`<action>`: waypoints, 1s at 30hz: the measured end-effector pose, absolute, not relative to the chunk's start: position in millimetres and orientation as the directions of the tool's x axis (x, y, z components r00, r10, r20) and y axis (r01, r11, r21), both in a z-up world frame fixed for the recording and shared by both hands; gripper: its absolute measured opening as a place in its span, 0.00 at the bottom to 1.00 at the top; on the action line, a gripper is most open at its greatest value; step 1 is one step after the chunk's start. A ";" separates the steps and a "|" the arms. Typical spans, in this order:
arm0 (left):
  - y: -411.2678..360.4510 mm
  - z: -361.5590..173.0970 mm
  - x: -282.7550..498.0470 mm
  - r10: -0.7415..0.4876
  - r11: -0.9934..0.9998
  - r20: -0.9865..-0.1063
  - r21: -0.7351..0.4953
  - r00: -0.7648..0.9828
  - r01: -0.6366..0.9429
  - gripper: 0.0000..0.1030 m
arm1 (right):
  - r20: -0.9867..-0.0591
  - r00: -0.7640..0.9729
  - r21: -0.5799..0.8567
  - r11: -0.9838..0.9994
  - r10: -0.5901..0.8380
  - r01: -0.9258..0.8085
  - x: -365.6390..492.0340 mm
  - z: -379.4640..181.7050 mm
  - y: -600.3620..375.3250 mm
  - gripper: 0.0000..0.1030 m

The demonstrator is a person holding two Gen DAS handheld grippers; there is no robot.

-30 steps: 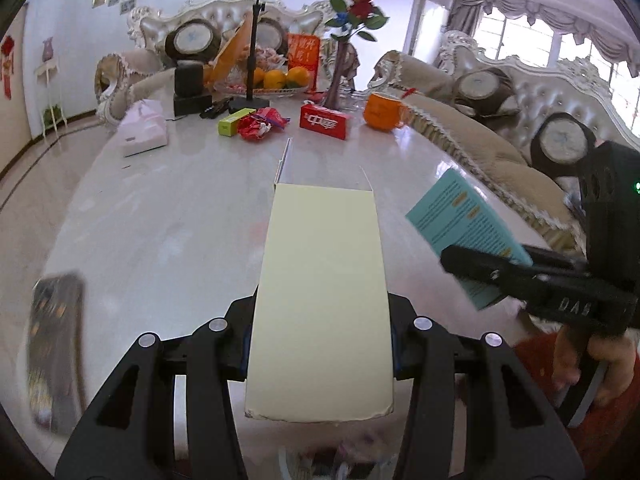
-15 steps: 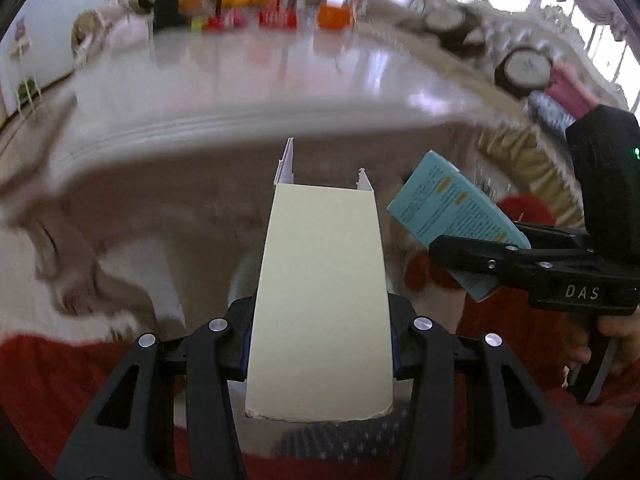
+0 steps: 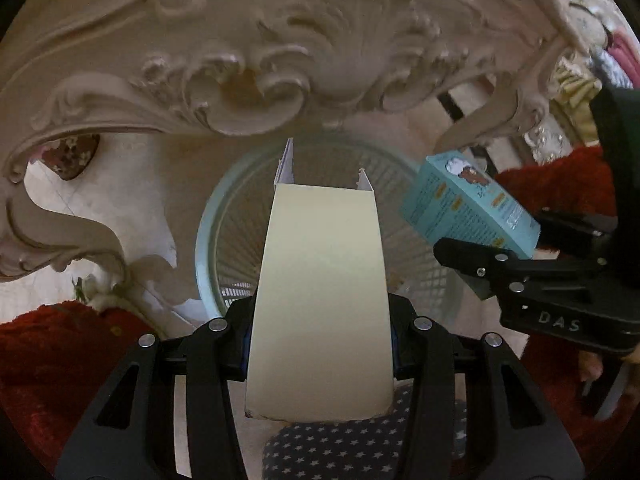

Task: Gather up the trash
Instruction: 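Carry both boxes over the wastebasket, then open both grippers to drop the boxes into the wastebasket, then raise both grippers back toward the table items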

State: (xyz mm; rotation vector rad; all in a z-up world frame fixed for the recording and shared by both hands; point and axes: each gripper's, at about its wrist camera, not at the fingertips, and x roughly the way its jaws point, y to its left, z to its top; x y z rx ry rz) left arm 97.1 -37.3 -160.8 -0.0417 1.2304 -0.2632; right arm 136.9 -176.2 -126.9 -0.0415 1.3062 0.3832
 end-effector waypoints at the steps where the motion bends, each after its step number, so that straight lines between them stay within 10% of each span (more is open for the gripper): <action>1: -38.3 -162.0 97.0 -0.219 0.969 -0.927 -0.170 0.303 0.180 0.45 | -0.947 0.209 0.177 0.937 0.245 -0.300 135.9 -128.4 -177.3 0.44; 23: -41.1 -154.4 93.1 -0.152 0.978 -0.933 -0.095 0.326 0.184 0.79 | -0.946 0.242 0.161 0.961 0.215 -0.226 119.4 -134.1 -194.8 0.66; 30: -20.5 -54.7 61.8 -0.266 0.943 -0.861 -0.138 0.434 0.304 0.79 | -0.812 0.290 0.377 0.834 0.507 -0.403 85.7 -33.8 -205.6 0.66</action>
